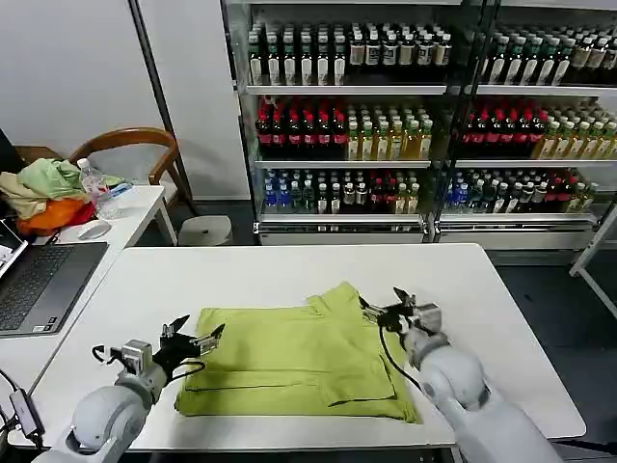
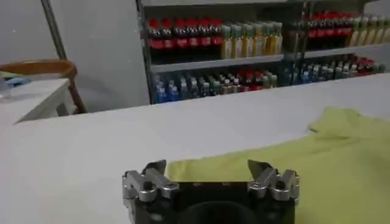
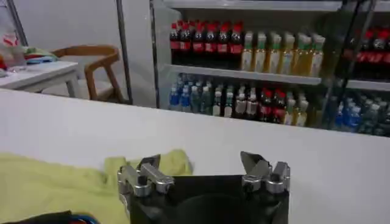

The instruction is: Fold and organize the clothes.

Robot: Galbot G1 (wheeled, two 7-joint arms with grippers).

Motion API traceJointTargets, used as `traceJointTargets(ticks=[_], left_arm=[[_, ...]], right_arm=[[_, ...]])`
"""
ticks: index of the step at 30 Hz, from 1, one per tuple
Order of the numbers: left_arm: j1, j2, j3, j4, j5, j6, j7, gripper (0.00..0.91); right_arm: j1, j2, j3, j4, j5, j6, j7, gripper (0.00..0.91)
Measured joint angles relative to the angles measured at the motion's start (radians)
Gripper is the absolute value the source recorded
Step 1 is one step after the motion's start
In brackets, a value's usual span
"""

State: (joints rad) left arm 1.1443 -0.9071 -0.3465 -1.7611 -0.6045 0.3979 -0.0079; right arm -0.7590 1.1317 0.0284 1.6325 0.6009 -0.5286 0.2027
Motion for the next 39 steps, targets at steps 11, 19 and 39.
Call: traceJointTargets(ticks=[11, 19, 39], left_arm=[[-0.129, -0.008, 0.061, 0.156, -0.002, -0.025, 0.032, 0.907], [-0.161, -0.006, 0.080, 0.212, 0.004, -0.027, 0.039, 0.907], [-0.167, -0.010, 0.099, 0.234, 0.004, -0.032, 0.053, 0.050]], right_arm=[[0.143, 0.118, -0.087, -0.268, 0.000, 0.059, -0.012, 0.907], [0.180, 0.169, -0.109, -0.379, 0.008, 0.091, -0.009, 0.907], [0.178, 0.176, -0.129, -0.399, 0.046, 0.081, 0.021, 0.000]])
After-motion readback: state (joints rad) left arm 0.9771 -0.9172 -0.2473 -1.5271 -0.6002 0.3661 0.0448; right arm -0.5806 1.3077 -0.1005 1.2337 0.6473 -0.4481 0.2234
